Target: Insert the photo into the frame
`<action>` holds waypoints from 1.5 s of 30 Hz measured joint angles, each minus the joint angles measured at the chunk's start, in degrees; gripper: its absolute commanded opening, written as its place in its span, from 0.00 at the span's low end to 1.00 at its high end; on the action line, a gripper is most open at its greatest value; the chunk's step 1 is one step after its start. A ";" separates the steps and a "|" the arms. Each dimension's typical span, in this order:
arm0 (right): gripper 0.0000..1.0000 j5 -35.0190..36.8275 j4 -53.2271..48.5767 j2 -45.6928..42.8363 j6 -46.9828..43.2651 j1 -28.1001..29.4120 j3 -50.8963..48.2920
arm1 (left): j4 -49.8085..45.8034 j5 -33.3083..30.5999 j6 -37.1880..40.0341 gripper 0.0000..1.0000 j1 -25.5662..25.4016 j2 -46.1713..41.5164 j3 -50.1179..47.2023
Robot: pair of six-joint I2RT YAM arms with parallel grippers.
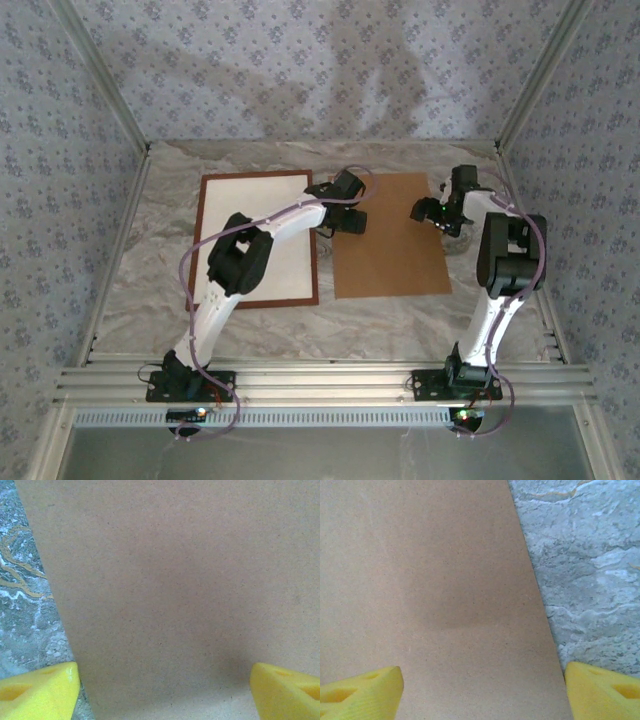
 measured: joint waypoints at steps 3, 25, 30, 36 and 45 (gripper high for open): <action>0.79 -3.06 3.17 -1.92 0.76 -1.38 -3.65 | 0.07 0.66 -0.13 0.87 0.26 -0.04 0.00; 0.53 -22.25 31.54 -24.13 16.04 -8.76 -27.43 | 5.22 7.45 -2.67 0.87 2.73 -3.02 -5.14; 0.48 -23.91 42.75 -26.08 21.59 -8.74 -31.87 | 7.50 9.77 -3.96 0.87 3.63 -4.46 -7.67; 0.47 -21.90 54.31 -26.27 27.76 -5.77 -33.73 | 10.14 10.60 -5.90 0.87 4.33 -6.34 -10.95; 0.47 -10.78 65.83 -27.56 31.50 2.14 -34.03 | 11.69 11.04 -7.13 0.87 5.01 -8.79 -13.14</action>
